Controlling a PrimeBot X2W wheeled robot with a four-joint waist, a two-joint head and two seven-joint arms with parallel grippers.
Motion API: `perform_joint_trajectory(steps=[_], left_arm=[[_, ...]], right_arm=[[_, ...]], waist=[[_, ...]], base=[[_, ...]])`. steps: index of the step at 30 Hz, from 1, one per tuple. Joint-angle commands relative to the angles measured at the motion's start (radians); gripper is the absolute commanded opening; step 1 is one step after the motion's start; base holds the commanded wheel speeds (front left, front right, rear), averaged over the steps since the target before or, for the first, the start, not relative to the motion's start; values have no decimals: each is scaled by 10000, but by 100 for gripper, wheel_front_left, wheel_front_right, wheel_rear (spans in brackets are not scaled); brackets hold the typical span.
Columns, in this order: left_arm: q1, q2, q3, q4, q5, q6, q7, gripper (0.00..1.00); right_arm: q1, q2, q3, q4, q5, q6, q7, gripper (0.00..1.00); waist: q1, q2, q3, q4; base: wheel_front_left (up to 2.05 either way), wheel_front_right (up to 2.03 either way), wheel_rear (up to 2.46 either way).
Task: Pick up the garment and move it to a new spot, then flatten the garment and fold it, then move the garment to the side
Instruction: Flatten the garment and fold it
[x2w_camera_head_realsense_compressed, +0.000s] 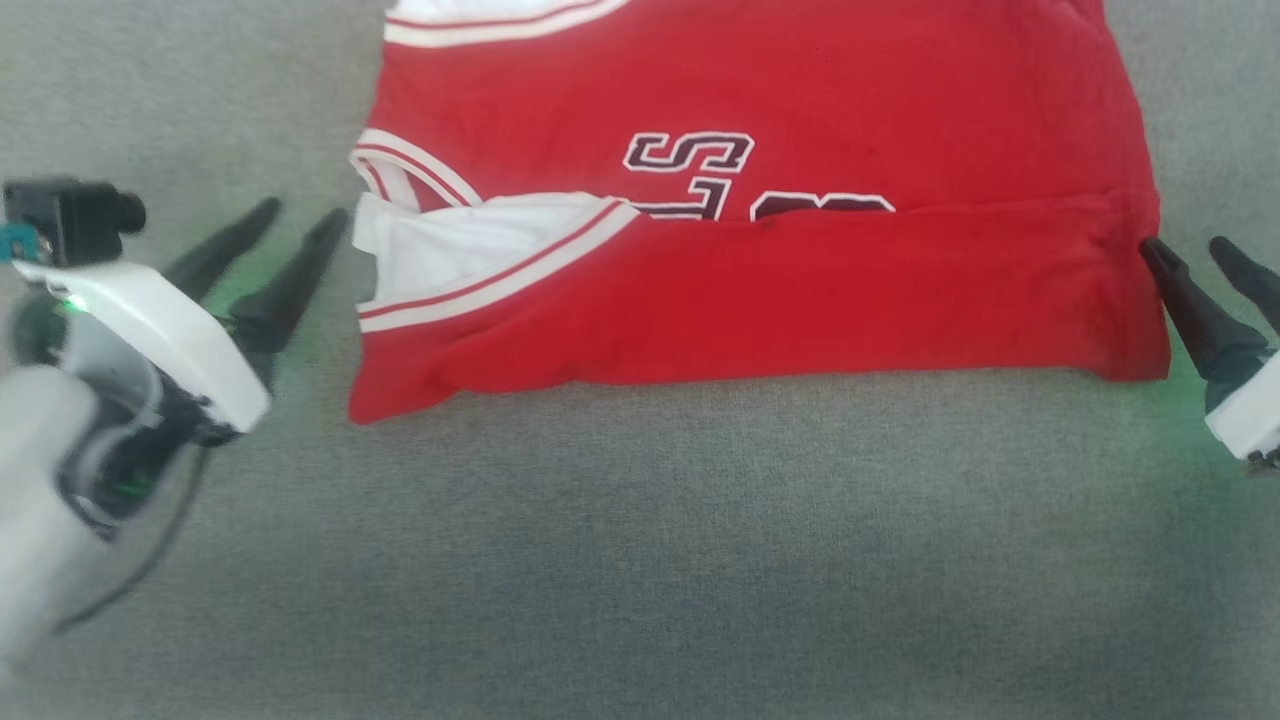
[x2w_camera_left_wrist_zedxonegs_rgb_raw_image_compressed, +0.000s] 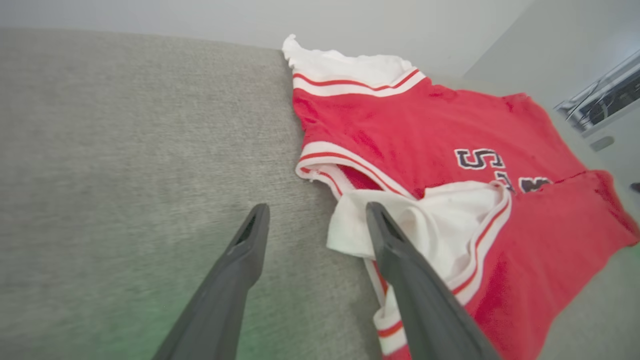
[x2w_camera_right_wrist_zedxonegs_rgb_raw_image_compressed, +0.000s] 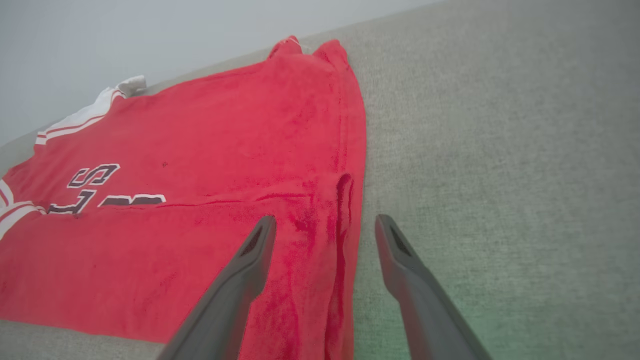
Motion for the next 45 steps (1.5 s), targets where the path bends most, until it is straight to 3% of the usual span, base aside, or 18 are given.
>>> perform_joint_trajectory(steps=[1,5,10,14,20,25,26,28,38,45], left_arm=[[-294,265,-179,21,311,9,319,100],[-848,997,-676,-580,820,95,1603,100],[-1026,1597,-1323,-2020,-4,519,4509,100],[-954,1879,-1619,-2844,-835,1116,6265,100],[-699,1552,-1512,-2485,-1741,1319,6646,100],[-326,1200,-1814,-1785,-2138,906,7018,100],[-321,1169,-1868,-1707,-2078,861,7041,61],[-261,1048,-1882,-1567,-2217,761,7080,0],[-636,726,-1768,-1560,-2038,399,6859,0],[-1071,375,-1782,-1521,-1480,256,6537,0]], right_arm=[[134,-84,58,-101,-115,-1,-184,100],[345,-291,-20,-305,-402,-1,-554,100],[523,-324,-108,-550,-456,-1,-615,100],[448,-239,5,-802,-482,-1,-585,100],[247,-187,103,-1033,-539,-1,-571,100],[236,-232,-87,-1101,-543,-1,-543,100],[254,-247,-119,-1118,-537,-1,-530,100],[279,-283,-170,-1153,-541,-1,-478,100],[68,-1392,837,-1505,-729,-1,1803,100],[-506,-2036,1675,-1174,-785,-1,4238,100]], waist=[[0,0,-275,91],[0,0,-667,186],[0,0,-859,225],[0,0,-701,57],[0,0,-314,-334],[0,0,-88,-579],[0,0,-69,-586],[0,0,-39,-589],[0,0,237,-326],[0,0,703,10]], base=[[0,0,0],[0,0,0],[0,0,0],[0,0,0],[0,0,0],[0,0,0],[0,0,0],[0,0,0],[0,0,0],[0,0,0]])
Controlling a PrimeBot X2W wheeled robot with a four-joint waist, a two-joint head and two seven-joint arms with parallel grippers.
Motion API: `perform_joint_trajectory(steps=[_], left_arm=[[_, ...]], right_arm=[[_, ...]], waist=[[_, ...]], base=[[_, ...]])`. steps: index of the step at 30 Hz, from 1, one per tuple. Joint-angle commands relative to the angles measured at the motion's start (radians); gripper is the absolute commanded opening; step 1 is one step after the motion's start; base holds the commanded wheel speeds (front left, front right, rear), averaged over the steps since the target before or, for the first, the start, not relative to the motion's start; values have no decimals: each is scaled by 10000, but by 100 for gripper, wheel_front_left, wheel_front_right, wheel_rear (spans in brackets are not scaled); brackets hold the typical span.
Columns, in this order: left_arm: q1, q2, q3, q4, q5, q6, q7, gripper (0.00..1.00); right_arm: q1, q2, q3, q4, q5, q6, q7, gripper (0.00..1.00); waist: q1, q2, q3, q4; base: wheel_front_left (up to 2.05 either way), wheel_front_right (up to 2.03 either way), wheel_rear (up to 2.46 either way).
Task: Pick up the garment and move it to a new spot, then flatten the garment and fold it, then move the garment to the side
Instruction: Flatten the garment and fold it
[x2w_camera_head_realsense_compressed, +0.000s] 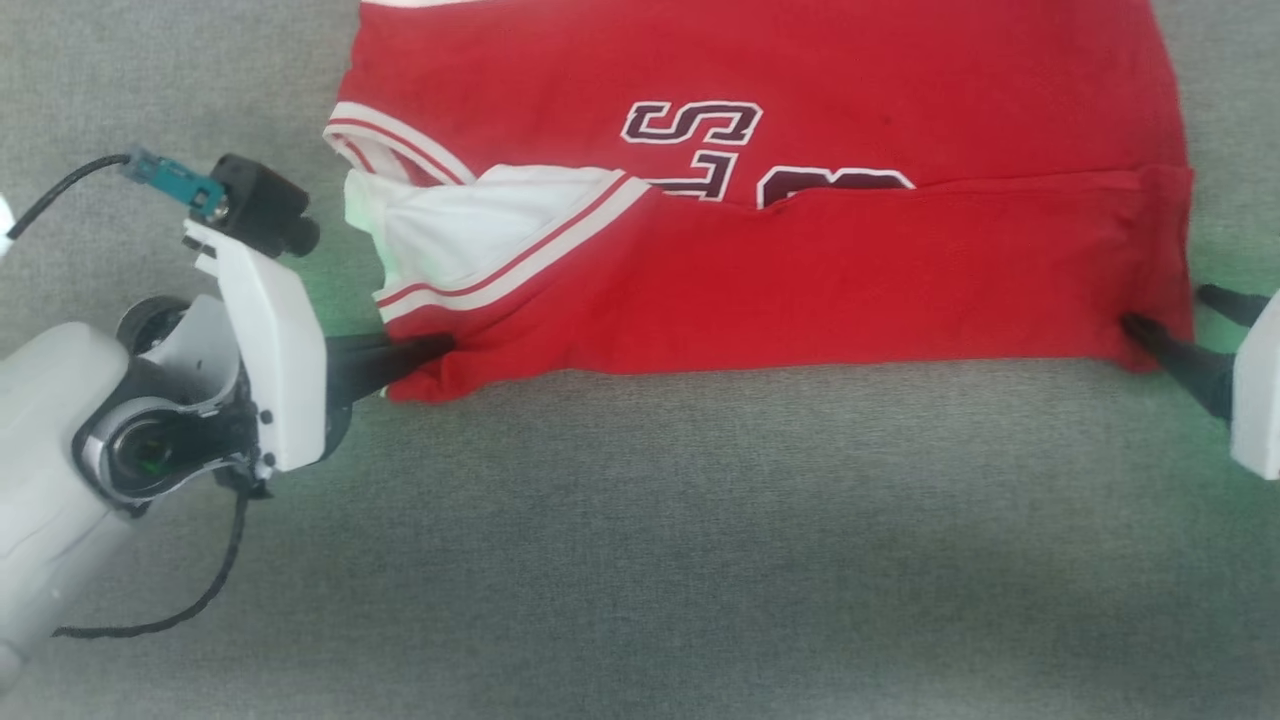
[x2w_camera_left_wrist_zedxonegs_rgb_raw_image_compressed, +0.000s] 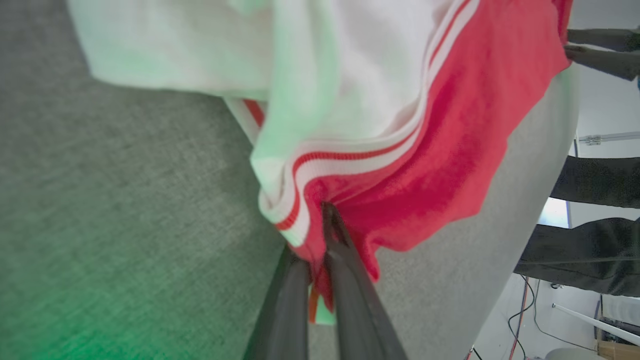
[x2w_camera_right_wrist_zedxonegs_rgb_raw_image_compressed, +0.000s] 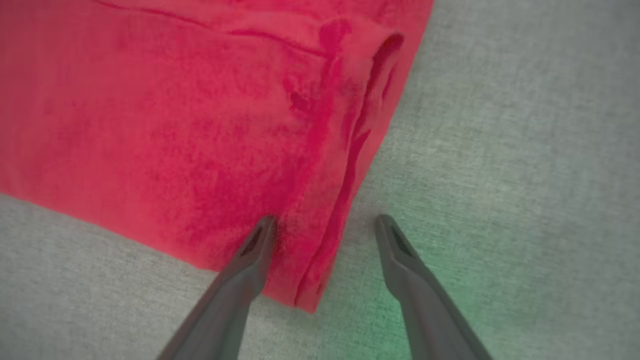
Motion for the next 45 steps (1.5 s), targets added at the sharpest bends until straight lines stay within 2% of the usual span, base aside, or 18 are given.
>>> perform_joint_trajectory(steps=[1,3,4,5,6,7,10,18,23,26,30,31,32,33,34,39,42,45], left_arm=[[200,-300,-322,236,135,139,-4,0],[164,-415,-314,305,216,92,-146,0],[162,-466,-297,339,227,71,-210,0],[168,-494,-298,370,242,63,-258,0],[192,-507,-312,385,274,45,-308,0],[241,-482,-318,377,285,23,-372,0],[531,-285,-290,204,187,-24,-543,0],[1677,951,-92,-1343,-143,-75,-1315,0],[2602,1738,-184,-2736,-215,201,-1697,0],[2977,1963,-292,-3327,-46,420,-1897,0],[3212,1949,-316,-3597,-40,595,-2146,1],[3252,1940,-287,-3593,-26,636,-2234,21],[3298,1929,-274,-3599,-5,663,-2313,43],[3312,1936,-243,-3614,43,667,-2410,87],[3304,1962,-165,-3603,67,700,-2539,100],[3220,2109,215,-3579,157,824,-3140,100],[2985,2227,660,-3405,380,1037,-3827,100],[2701,1998,1190,-2834,667,1365,-4766,100]], right_arm=[[-1,-50,127,157,-5,-1,263,100],[-71,-56,259,218,26,-1,621,100],[-117,-49,300,224,56,-1,727,85],[-148,-27,331,212,93,1,774,31],[-129,39,332,196,151,1,764,1],[-101,90,286,191,171,1,752,0],[127,-19,56,144,174,-2,668,0],[1097,-430,-458,-198,373,-2,732,0],[1990,-631,-779,-587,595,-2,1027,0],[2616,-622,-1048,-936,672,-2,1033,0],[3249,-501,-1343,-1349,594,-2,911,0],[3334,-476,-1413,-1481,542,-2,815,33],[3376,-388,-1556,-1522,474,-2,697,91],[3435,-284,-1655,-1549,440,-2,589,100],[3498,-218,-1716,-1629,413,-2,490,100],[3352,125,-2106,-2031,300,-1,-260,100],[2905,535,-2295,-2240,-22,-1,-1290,100],[2260,1187,-2178,-2195,-455,1,-2656,100]], waist=[[0,0,99,105],[0,0,136,174],[0,0,143,202],[0,0,133,226],[0,0,94,252],[0,0,48,266],[0,0,-212,323],[0,0,-1041,471],[0,0,-1339,607],[0,0,-1411,682],[0,0,-1480,687],[0,0,-1506,673],[0,0,-1534,650],[0,0,-1564,622],[0,0,-1592,599],[0,0,-1672,488],[0,0,-1649,357],[0,0,-1584,153]], base=[[0,0,0],[0,0,0],[0,0,0],[0,0,0],[0,0,0],[0,0,0],[0,0,0],[0,0,0],[0,0,0],[0,0,0],[0,0,0],[0,0,0],[0,0,0],[0,0,0],[0,0,0],[0,0,0],[0,0,0],[0,0,0]])
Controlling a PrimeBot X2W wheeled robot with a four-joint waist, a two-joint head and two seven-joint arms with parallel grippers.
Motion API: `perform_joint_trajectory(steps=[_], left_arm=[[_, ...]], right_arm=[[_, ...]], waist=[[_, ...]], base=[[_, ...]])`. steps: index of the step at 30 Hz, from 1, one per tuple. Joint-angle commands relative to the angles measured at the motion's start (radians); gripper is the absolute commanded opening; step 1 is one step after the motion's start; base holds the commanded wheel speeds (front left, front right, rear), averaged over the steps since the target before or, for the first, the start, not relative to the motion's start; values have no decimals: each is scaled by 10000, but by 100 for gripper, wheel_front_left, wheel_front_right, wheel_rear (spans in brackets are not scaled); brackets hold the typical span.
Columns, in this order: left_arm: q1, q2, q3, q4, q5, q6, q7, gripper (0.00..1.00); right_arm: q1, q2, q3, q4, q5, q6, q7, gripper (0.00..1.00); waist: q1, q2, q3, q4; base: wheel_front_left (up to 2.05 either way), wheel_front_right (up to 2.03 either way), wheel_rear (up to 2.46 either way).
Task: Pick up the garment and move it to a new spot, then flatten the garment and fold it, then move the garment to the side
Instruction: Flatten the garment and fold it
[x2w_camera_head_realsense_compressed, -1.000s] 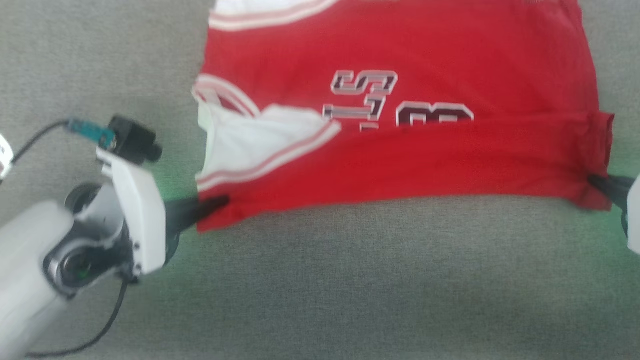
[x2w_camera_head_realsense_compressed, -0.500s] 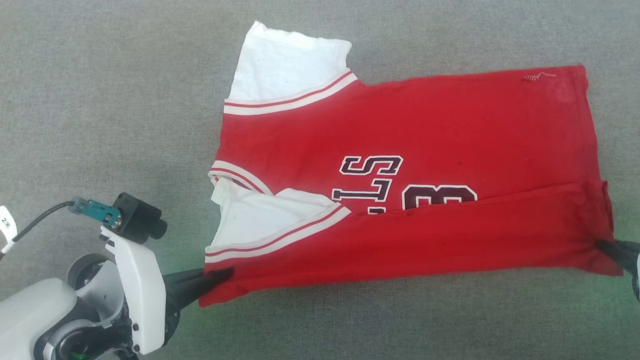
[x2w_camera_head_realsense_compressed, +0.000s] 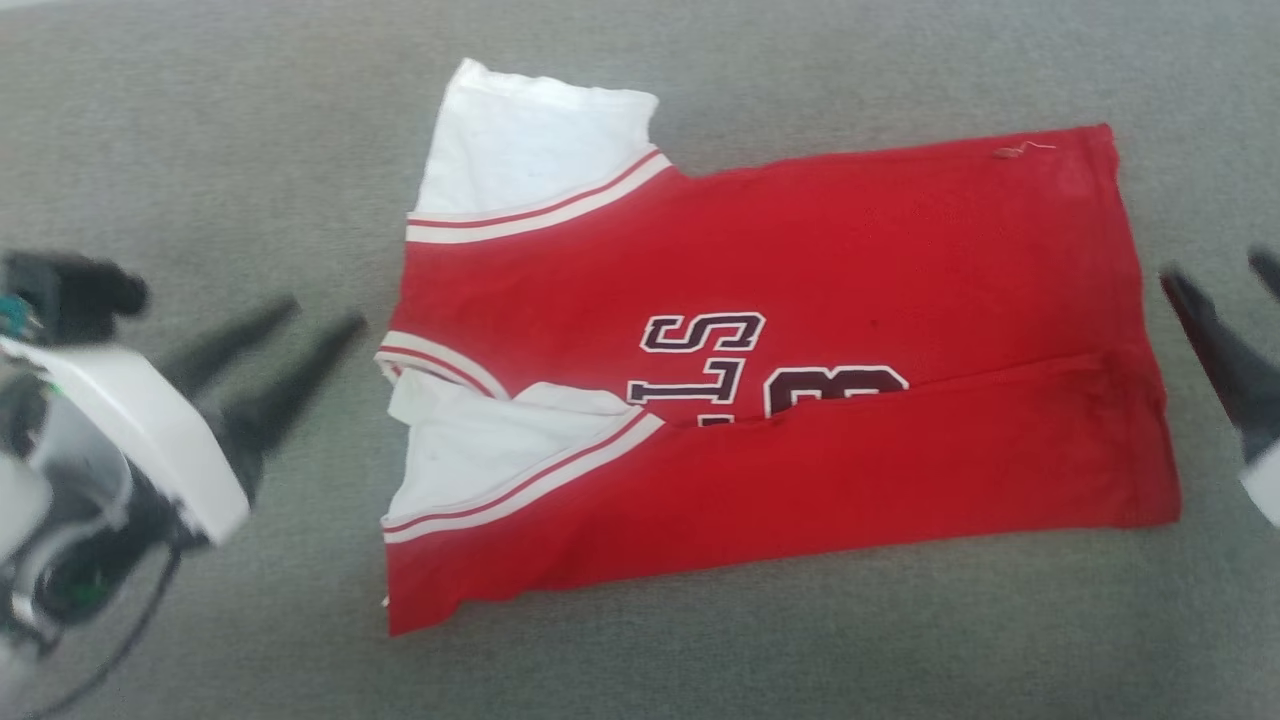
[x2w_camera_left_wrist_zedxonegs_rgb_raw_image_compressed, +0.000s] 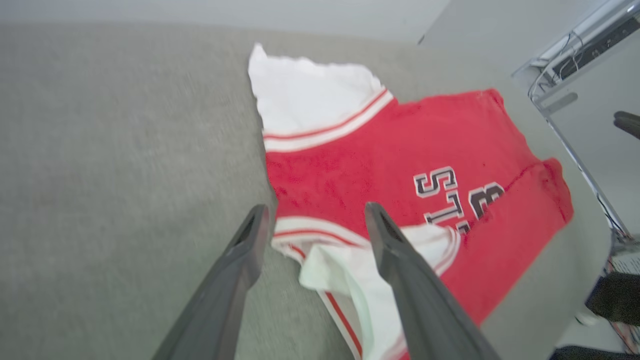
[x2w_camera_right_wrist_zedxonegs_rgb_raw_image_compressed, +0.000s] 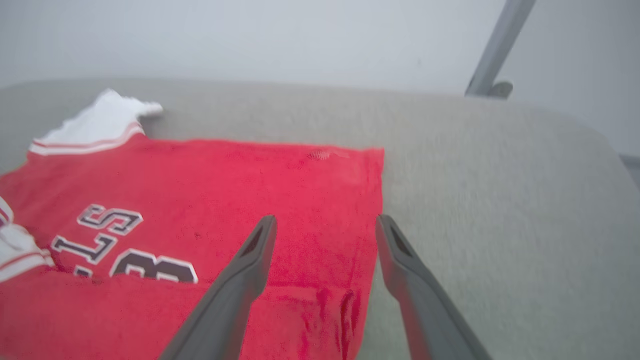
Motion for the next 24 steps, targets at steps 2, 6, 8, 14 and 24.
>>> perform_joint_trajectory(steps=[2,6,8,14,24], left_arm=[[-370,-322,330,588,294,183,-606,100],[-1344,-830,637,1970,856,283,-1052,100],[-2034,-1168,749,2893,1108,391,-1108,100],[-4371,-1905,657,5564,1755,103,-244,100],[-7381,-2335,-584,8370,1540,-985,5594,100]], right_arm=[[-580,534,240,140,-383,1,-1122,100],[-1292,1236,692,540,-820,1,-2743,100],[-1561,1436,831,639,-1032,1,-3454,100],[-1847,1928,993,742,-1106,1,-4906,100],[-1669,2203,1420,1250,-900,2,-5818,100]], waist=[[0,0,129,-265],[0,0,412,-679],[0,0,612,-925],[0,0,1285,-1844],[0,0,2078,-2918]], base=[[0,0,0],[0,0,0],[0,0,0],[0,0,0],[0,0,0]])
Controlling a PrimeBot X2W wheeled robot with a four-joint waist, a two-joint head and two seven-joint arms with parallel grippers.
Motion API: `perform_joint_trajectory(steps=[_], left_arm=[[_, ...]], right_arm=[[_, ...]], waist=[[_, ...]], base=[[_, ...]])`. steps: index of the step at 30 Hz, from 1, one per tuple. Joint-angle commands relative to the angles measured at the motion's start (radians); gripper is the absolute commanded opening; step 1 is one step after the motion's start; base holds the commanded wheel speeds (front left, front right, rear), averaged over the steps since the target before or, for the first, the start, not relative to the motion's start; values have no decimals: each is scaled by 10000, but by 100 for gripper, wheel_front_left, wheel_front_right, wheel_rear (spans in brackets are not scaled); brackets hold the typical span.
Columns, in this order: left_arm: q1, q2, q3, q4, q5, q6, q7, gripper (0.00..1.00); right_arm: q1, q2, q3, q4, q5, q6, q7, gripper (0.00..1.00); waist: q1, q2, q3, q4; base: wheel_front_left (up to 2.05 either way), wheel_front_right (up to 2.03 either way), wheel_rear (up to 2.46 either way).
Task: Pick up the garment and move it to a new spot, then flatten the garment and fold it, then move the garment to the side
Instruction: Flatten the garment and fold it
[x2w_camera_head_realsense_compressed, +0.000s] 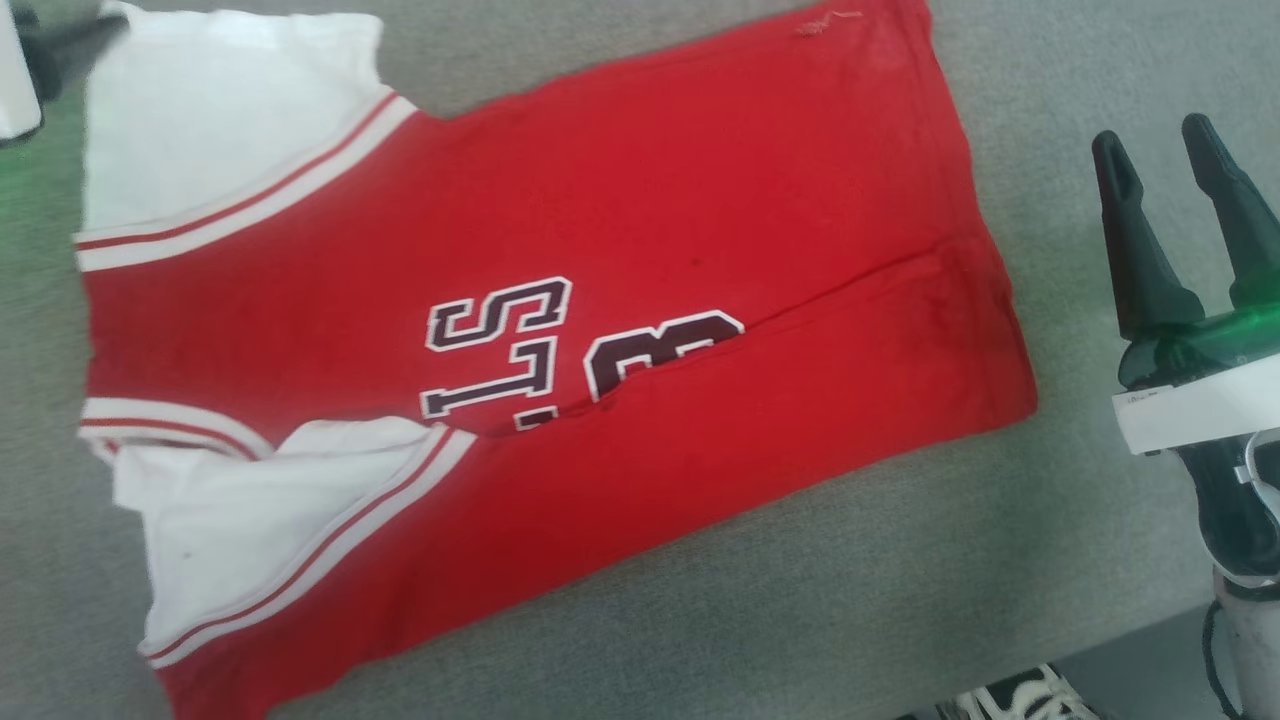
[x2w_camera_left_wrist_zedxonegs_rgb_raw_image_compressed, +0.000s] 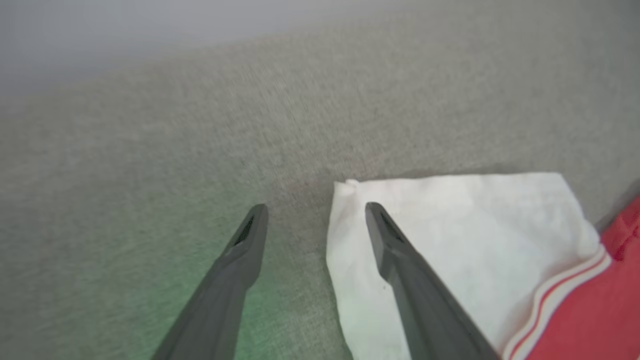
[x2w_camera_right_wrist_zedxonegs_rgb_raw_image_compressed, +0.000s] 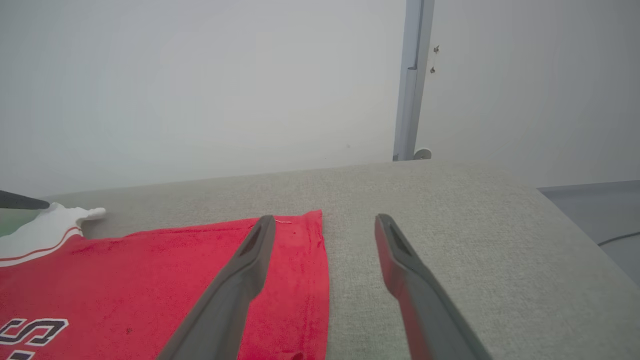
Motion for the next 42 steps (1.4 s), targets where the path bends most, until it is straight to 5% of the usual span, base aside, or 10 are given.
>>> perform_joint_trajectory(steps=[1,6,7,9,23,37,38,39,40,42], left_arm=[[-359,64,-111,224,-95,53,736,100],[-441,-260,-403,354,-494,-79,2319,100],[-423,-333,-442,298,-536,-142,2475,78],[-413,-432,-427,216,-645,-194,2629,3],[-682,-1073,-541,-161,-481,-447,1970,0],[-718,-1612,-819,-885,-834,-491,1521,0],[-720,-1619,-816,-957,-878,-492,1457,0],[-714,-1632,-800,-1049,-923,-492,1385,0],[-694,-1650,-775,-1107,-989,-492,1293,0],[-643,-1680,-746,-1247,-1048,-493,1012,0]], right_arm=[[-1,10,11,63,72,1,-122,100],[-86,-50,165,196,177,1,-184,100],[-148,-84,214,214,204,1,-129,100],[-342,-212,272,260,217,1,6,100],[-4571,-1575,2118,2992,811,-1,4405,100],[-7401,-1919,3501,6344,1773,1,8198,100],[-7416,-1906,3637,6376,1869,2,8301,49],[-7454,-1900,3697,6388,1960,2,8313,36],[-7501,-1927,3692,6447,1989,2,8203,1],[-7500,-2020,3791,6492,2046,2,8019,0]], waist=[[-1,0,209,-216],[-1,0,330,-249],[-1,0,352,-228],[-1,0,388,-154],[-1,0,595,818],[-1,0,971,1685],[-1,0,986,1716],[-1,0,997,1745],[-1,0,990,1784],[-1,0,891,1891]], base=[[0,0,0],[0,0,0],[0,0,0],[0,0,0],[0,0,0],[0,0,0],[0,0,0],[0,0,0],[0,0,0],[0,0,0]])
